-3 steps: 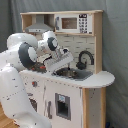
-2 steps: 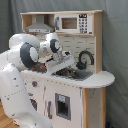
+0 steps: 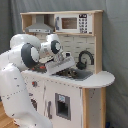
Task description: Play with the kitchen
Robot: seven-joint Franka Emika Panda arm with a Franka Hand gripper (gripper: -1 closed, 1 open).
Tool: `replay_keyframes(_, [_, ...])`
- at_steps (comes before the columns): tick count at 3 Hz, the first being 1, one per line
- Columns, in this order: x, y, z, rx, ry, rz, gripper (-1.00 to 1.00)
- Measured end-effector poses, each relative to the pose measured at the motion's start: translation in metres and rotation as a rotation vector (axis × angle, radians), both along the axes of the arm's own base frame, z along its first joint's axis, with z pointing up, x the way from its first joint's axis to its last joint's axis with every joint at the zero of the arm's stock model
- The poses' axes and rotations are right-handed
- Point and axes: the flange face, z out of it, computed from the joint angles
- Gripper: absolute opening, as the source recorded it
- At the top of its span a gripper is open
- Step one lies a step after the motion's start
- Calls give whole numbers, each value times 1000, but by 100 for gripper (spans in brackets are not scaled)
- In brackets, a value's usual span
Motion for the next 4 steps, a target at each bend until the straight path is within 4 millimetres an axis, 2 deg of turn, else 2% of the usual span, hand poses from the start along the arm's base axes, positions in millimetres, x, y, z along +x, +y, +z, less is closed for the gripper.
replay_keyframes(1, [-7, 2, 3, -5, 56, -9, -100])
replay_keyframes(3, [-15, -27, 45, 11, 136, -89, -100])
replay_keyframes(4, [-24, -8, 78, 39, 111, -87, -100])
